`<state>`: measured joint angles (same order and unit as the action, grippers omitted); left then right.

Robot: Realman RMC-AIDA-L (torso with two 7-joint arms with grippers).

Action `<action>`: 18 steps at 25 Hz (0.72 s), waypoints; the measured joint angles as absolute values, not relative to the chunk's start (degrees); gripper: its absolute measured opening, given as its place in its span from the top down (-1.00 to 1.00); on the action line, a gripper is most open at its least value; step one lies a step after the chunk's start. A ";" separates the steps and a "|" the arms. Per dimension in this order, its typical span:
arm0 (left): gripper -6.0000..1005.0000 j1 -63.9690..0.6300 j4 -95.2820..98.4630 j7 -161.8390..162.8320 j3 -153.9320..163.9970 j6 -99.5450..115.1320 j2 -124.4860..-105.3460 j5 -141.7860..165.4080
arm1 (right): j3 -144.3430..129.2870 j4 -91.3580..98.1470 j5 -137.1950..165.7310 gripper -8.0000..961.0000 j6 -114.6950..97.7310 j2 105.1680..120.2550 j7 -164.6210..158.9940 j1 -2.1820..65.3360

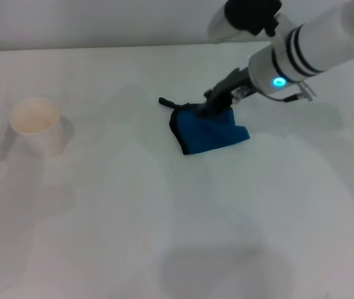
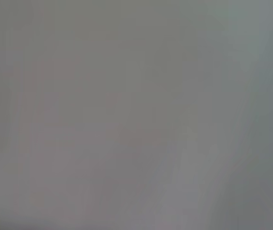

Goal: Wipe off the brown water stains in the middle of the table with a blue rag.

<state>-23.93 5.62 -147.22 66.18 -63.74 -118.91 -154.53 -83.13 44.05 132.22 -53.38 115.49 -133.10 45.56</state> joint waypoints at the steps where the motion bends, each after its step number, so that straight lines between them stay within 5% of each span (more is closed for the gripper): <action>1: -0.77 -23.93 5.62 -147.22 66.18 -63.74 -118.91 -154.53 | -82.39 45.76 130.93 0.30 -53.11 115.39 -132.98 44.32; 10: -0.77 -23.82 5.63 -147.16 66.18 -63.82 -118.91 -154.52 | -66.67 49.95 99.64 -0.34 -52.77 115.42 -124.98 33.49; 18: -0.77 -24.11 5.63 -147.22 66.18 -63.46 -118.89 -154.51 | -56.14 27.86 45.54 -0.77 -78.30 115.56 -77.41 26.64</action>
<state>-24.11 5.63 -147.22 66.18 -63.46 -118.89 -154.51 -56.14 27.86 45.54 -78.30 115.56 -77.42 26.64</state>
